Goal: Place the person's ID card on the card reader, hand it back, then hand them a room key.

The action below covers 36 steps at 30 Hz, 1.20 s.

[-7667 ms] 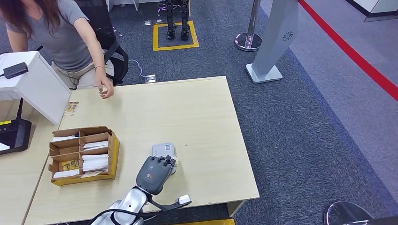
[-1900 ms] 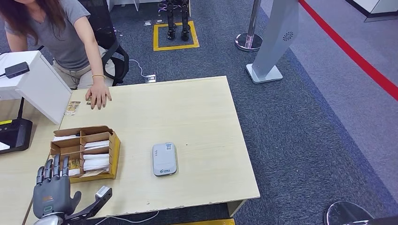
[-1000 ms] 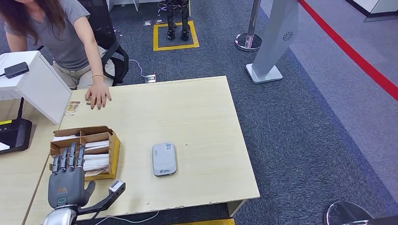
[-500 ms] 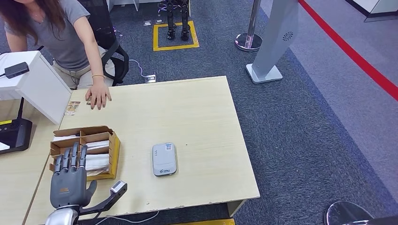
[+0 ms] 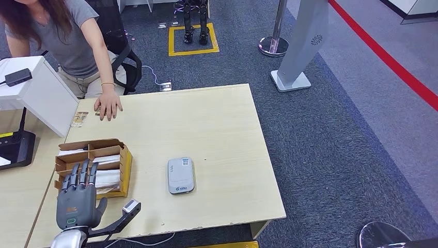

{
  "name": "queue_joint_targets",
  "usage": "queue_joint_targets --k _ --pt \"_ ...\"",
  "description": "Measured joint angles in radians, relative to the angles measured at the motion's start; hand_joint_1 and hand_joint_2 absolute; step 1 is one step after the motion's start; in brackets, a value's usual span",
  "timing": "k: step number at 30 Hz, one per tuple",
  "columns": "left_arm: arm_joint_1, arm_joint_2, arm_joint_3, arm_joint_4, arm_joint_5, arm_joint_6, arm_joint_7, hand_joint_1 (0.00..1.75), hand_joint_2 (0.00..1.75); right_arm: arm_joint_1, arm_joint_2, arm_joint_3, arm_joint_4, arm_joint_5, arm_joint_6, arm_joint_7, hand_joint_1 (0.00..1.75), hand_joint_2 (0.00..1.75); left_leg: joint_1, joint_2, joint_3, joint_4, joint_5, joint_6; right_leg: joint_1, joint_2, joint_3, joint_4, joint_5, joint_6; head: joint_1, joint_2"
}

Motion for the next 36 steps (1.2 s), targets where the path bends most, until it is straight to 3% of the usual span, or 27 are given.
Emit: queue_joint_targets --k 13,19,25,36 --pt "0.000 -0.009 -0.001 0.000 0.000 -0.004 -0.013 0.24 1.75 0.000 0.000 0.000 0.000 0.000 -0.001 0.001 0.00 0.00 0.000 0.000 0.000 0.000 0.000 0.000 0.000 0.000 0.000 0.000 0.000 0.000 0.000 0.000" --pt "0.000 -0.012 -0.001 0.000 0.000 -0.005 -0.020 0.38 1.75 0.000 0.000 0.000 0.000 0.000 -0.001 0.001 0.00 0.00 0.000 0.000 0.000 0.000 0.000 0.000 0.000 0.000 0.000 0.000 0.000 0.000 0.000 0.000" --pt "0.000 -0.021 -0.001 0.000 0.000 -0.010 -0.053 0.35 1.75 0.000 0.000 0.000 0.000 0.000 -0.001 0.001 0.00 0.00 0.000 0.000 0.000 0.000 0.000 0.000 0.000 0.000 0.000 0.000 0.000 0.000 0.000 0.000" --pt "0.016 -0.126 0.079 0.001 0.001 -0.025 -0.229 0.42 1.75 0.000 0.000 0.000 0.000 0.000 -0.008 0.001 0.00 0.00 0.000 0.000 0.000 0.000 0.000 0.000 0.000 0.000 0.000 0.000 0.000 0.000 0.000 0.000"
